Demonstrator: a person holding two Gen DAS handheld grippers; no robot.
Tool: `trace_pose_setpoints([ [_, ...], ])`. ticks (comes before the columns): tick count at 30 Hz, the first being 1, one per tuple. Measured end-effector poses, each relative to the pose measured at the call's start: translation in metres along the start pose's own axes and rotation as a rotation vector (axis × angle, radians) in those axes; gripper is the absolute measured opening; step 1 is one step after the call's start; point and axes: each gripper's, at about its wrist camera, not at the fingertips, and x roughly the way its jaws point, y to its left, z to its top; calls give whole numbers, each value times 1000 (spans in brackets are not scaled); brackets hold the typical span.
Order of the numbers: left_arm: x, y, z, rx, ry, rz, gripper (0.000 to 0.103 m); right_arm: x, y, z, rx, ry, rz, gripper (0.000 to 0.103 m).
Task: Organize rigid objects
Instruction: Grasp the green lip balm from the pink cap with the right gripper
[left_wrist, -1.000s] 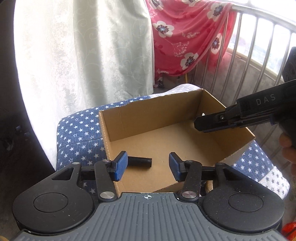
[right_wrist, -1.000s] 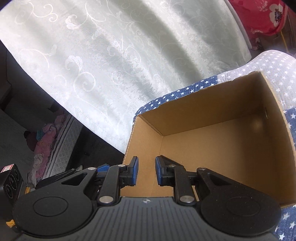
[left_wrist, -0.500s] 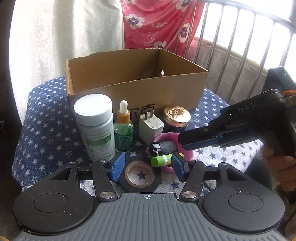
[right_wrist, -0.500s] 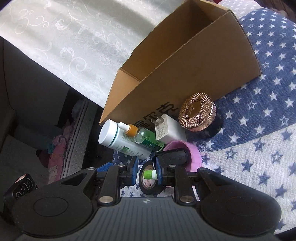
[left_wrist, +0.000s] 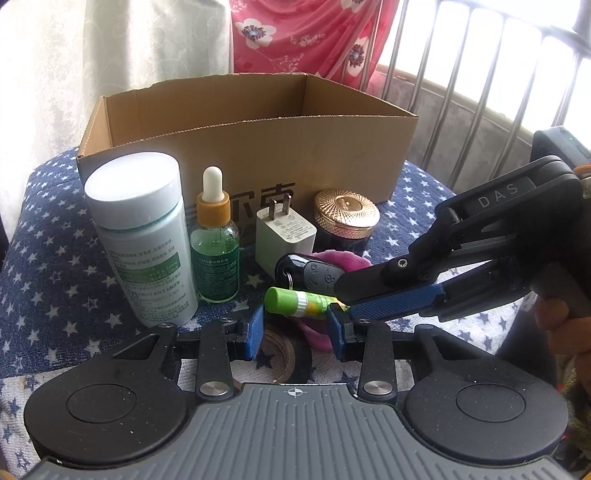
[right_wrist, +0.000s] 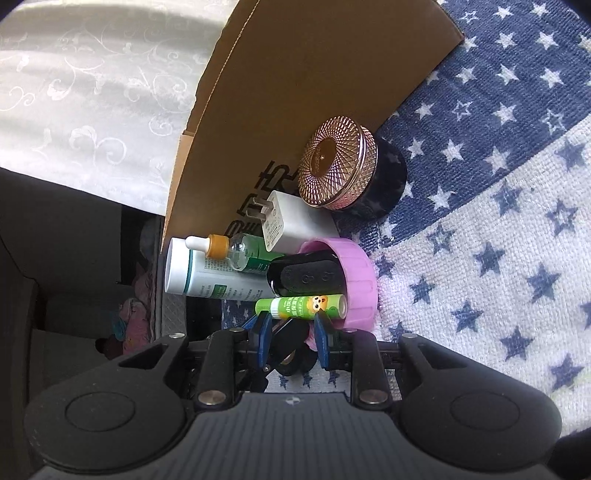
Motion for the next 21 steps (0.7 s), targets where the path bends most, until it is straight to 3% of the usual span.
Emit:
trace_pose_setpoints([
  [10,0,10,2,-33,-19,-41,39,-8,-12,5,43,-13,10,29],
  [15,-8,2,0,4,-27,-47,39,-9,-14,4,49,-14,12,29],
  [21,-15,-19,-10,96,-29,-10,28,-12,-10,1,24,-16,3,29],
])
